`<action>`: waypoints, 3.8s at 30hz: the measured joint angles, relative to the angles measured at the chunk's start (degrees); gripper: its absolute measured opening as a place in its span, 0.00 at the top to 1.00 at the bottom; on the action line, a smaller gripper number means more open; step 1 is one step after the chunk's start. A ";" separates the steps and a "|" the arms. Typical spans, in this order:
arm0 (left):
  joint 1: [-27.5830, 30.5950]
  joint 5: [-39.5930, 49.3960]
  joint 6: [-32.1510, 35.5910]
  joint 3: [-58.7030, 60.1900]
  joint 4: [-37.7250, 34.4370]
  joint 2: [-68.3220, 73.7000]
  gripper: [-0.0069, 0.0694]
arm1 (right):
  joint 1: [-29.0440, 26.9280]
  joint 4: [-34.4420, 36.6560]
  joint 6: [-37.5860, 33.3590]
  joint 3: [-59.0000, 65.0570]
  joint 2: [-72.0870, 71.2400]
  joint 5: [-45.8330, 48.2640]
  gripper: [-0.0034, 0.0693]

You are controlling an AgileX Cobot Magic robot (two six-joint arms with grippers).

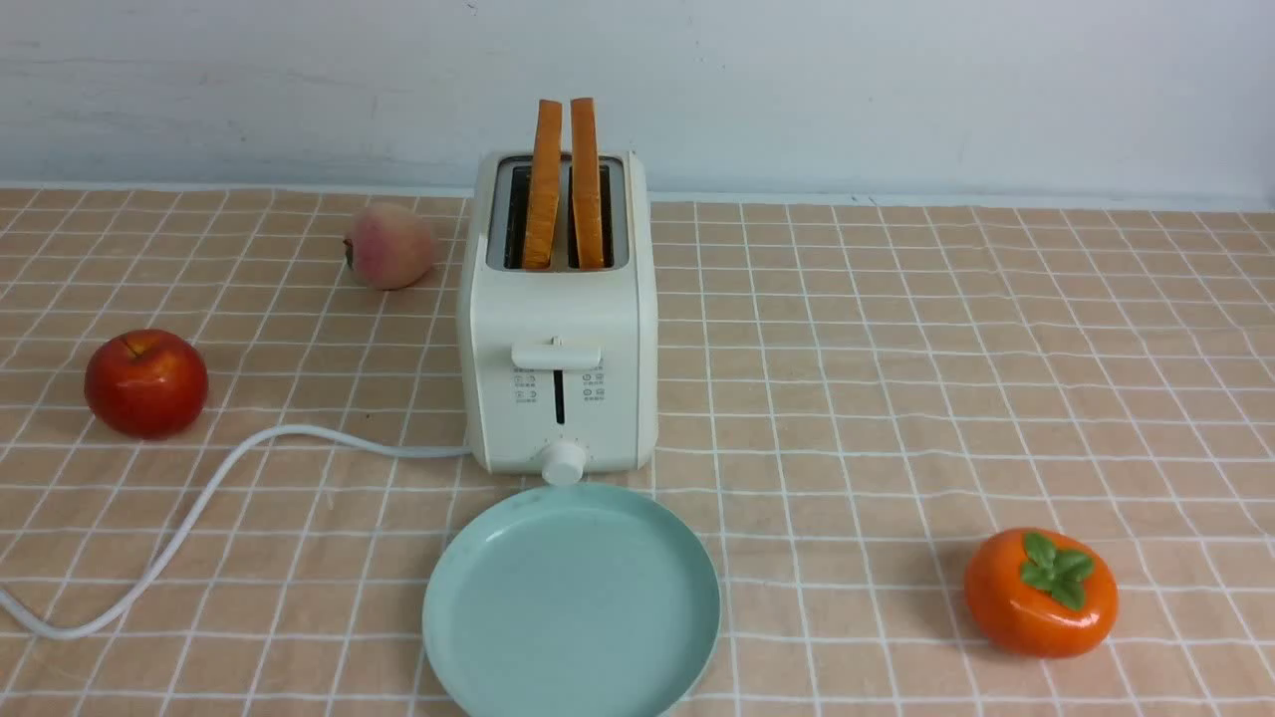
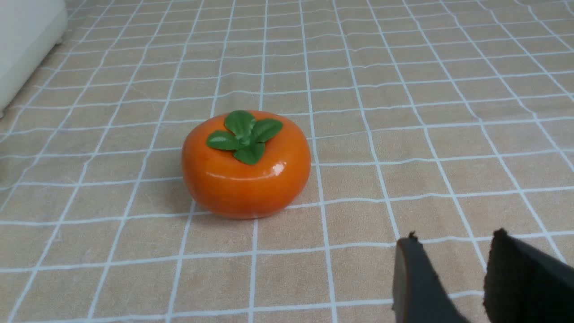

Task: Take toasted bread from bread machine on light coffee tablecloth place on plate.
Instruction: 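Reach for a toast slice standing in the toaster with the left gripper, then place the slice of bread on the plate with the left gripper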

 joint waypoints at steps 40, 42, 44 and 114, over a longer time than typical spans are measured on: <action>0.00 -35.93 -18.62 -8.80 -14.11 0.00 0.93 | 0.00 23.39 6.14 0.46 0.00 -17.59 0.62; 0.00 -26.10 -18.68 -15.33 -12.05 1.04 0.93 | 0.00 25.70 6.14 0.46 0.00 -19.06 0.62; 0.00 -18.40 -18.38 -21.59 -10.13 3.24 0.93 | 0.00 26.60 6.37 0.46 0.00 -19.62 0.62; -14.56 14.78 12.58 -91.22 -8.98 81.72 0.78 | 0.52 30.94 -9.88 -40.89 40.02 25.03 0.92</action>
